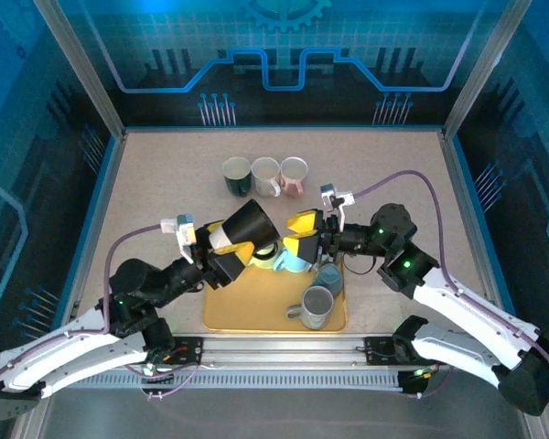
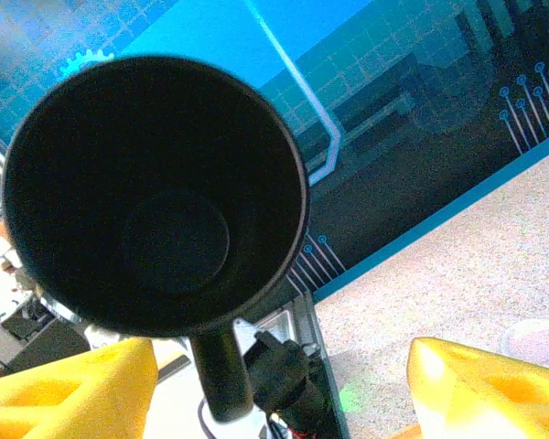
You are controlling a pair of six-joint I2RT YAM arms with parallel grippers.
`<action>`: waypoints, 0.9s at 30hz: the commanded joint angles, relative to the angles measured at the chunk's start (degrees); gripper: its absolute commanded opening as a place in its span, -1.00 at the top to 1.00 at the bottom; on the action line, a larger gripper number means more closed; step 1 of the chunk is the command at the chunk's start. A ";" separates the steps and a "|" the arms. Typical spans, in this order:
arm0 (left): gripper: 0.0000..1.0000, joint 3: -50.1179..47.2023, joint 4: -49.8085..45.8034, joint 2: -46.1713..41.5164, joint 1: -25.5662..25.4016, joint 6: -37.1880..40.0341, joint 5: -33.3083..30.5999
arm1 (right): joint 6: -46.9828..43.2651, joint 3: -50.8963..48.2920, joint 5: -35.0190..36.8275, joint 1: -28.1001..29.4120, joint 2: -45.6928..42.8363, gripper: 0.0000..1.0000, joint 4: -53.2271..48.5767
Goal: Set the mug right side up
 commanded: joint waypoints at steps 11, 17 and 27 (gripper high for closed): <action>-0.10 4.77 6.37 1.52 0.41 0.72 0.07 | 0.05 -1.32 -4.94 3.39 2.08 -0.43 8.38; -0.11 5.80 5.79 4.83 0.41 -1.58 0.82 | 0.55 1.91 -5.39 5.43 6.26 -0.31 10.96; -0.12 5.17 5.35 6.24 0.41 -3.49 1.11 | 4.86 1.68 -5.45 5.43 8.69 0.74 17.35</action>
